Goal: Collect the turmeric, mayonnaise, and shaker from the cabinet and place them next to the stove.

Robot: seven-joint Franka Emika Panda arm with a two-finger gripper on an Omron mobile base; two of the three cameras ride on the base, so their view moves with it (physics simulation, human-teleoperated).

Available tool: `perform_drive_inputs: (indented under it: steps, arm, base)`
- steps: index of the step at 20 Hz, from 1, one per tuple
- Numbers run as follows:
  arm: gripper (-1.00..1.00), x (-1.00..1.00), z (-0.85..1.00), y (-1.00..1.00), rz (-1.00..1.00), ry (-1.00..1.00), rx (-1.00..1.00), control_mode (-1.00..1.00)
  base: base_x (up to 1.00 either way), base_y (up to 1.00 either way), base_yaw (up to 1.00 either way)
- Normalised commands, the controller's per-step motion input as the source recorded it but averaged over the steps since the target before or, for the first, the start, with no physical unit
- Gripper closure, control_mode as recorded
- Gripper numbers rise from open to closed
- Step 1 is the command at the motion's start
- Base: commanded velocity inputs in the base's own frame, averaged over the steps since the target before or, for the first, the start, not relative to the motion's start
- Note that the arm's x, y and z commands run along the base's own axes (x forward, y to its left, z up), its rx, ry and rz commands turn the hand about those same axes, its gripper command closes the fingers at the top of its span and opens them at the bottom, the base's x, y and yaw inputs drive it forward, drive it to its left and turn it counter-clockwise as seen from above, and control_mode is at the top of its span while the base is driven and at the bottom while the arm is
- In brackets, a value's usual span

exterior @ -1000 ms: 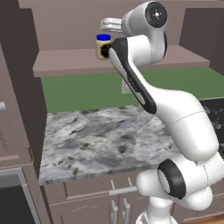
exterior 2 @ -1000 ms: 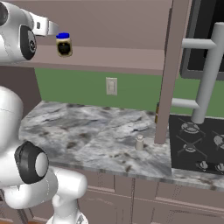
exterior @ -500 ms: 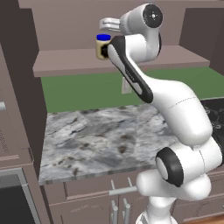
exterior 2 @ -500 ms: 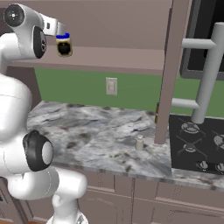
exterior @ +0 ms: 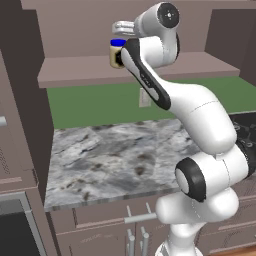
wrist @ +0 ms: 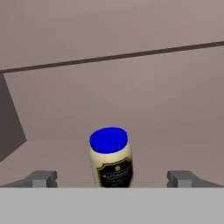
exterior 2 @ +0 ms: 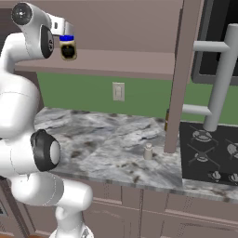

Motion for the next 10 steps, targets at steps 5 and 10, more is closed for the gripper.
perform_drive_inputs:
  steps: [5, 10]
  arm:
    - [-1.00, 0.23, -0.02, 0.00, 0.00, 0.01, 0.00, -1.00]
    - [-1.00, 0.25, 0.00, 0.00, 0.00, 0.00, 0.00, -1.00]
  base:
    - [0.00, 0.00, 0.00]
    - [0.00, 0.00, 0.00]
